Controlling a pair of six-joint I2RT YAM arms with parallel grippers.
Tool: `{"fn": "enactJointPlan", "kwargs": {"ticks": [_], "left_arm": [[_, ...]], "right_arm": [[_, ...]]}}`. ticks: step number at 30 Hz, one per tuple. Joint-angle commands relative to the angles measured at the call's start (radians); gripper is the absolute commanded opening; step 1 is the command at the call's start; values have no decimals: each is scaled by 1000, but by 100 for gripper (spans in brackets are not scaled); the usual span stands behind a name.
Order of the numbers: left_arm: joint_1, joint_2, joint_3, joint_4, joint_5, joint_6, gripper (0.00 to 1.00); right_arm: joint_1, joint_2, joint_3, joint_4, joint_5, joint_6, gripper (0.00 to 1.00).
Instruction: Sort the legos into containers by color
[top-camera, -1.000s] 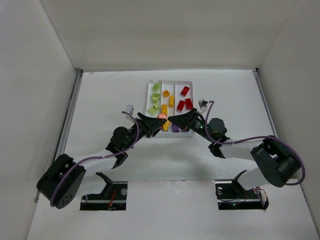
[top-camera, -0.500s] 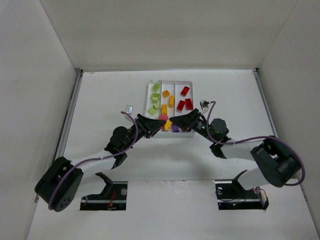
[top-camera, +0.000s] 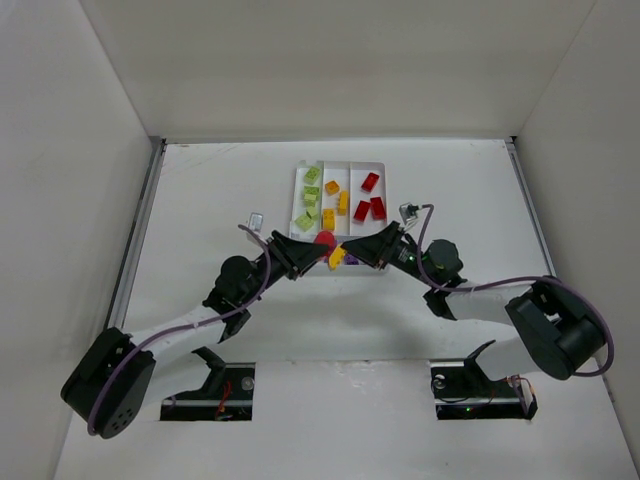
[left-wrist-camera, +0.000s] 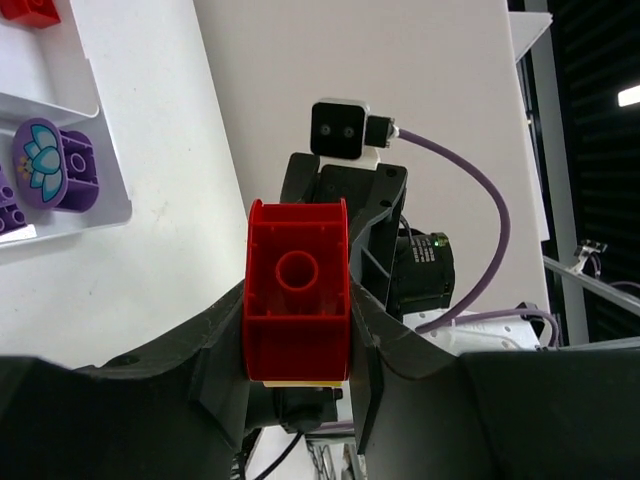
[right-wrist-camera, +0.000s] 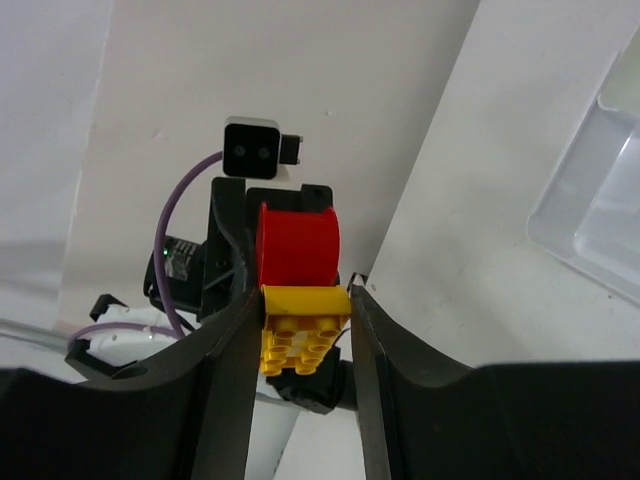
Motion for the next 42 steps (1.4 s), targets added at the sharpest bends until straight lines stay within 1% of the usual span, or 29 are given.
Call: {"fn": "enactJointPlan", "kwargs": {"ticks": [1,7,9,14,19,22,25,30,37,39,41,42], "left_arm": [[67,-68,-26,42,-155,30,17],[75,-98,-47,17,-212,25,15],[96,-111,-50,11,-201,24,15],[101,-141,-44,-55,-183,79,17],[79,-159,-33,-138,-183,156,18],[69,-174,-33,-173,-184,197,19],[59,-185,-38,-195,-184,229,19],[49,-164,-50,-199,-180,260,20],[36,-105,-36,-195,-174,306,20],[33,-90,-29,-199,-172,315,20],[32,-79,-23,-199,-171,324,20],[32,-73,-19,-199,-169,327,20]], "right_arm": [[-61,-25,-29,64,16,-15,33],[-55,-15,-33,65,8,-18,31],[-61,-11,-32,61,8,-19,31],[-110,58,81,-25,-4,-51,35],[-153,202,317,-264,58,-188,36],[-170,323,506,-471,124,-278,36],[-177,418,685,-641,181,-356,36],[-188,573,989,-939,287,-493,37],[-203,771,1333,-1181,336,-564,40],[-205,811,1402,-1229,339,-568,40],[-205,837,1442,-1249,342,-570,43],[-205,848,1461,-1257,336,-570,47]]}}
